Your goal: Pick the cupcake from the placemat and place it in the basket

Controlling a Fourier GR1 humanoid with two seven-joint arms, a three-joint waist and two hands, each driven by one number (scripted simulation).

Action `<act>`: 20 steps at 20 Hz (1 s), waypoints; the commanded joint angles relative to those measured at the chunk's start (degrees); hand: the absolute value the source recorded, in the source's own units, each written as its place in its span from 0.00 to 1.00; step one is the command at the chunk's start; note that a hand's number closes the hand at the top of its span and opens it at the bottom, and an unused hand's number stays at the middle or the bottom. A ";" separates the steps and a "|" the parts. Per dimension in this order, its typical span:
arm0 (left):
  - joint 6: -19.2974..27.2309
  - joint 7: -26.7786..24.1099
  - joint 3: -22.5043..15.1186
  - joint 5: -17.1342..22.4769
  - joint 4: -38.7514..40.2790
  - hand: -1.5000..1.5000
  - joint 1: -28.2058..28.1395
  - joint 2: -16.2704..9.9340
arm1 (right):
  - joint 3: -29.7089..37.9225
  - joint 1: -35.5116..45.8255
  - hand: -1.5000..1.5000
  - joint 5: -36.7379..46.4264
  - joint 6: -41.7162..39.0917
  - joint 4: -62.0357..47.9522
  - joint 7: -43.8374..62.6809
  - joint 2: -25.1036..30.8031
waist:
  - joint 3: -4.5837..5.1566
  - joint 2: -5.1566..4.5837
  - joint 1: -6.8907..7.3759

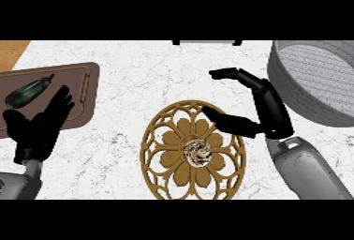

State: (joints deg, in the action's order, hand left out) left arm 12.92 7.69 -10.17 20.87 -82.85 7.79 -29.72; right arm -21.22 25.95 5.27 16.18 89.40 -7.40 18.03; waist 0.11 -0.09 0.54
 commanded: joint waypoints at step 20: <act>-2.81 -0.31 3.42 0.78 5.62 0.50 2.30 -0.07 | -5.49 37.72 0.00 29.00 -26.70 -4.43 80.97 -7.38 | 0.12 1.63 -2.60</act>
State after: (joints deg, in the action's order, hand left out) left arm 10.55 8.23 -7.42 21.33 -77.29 10.27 -29.89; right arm -29.91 56.91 35.72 1.15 83.08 60.24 8.74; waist 0.34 1.56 -2.08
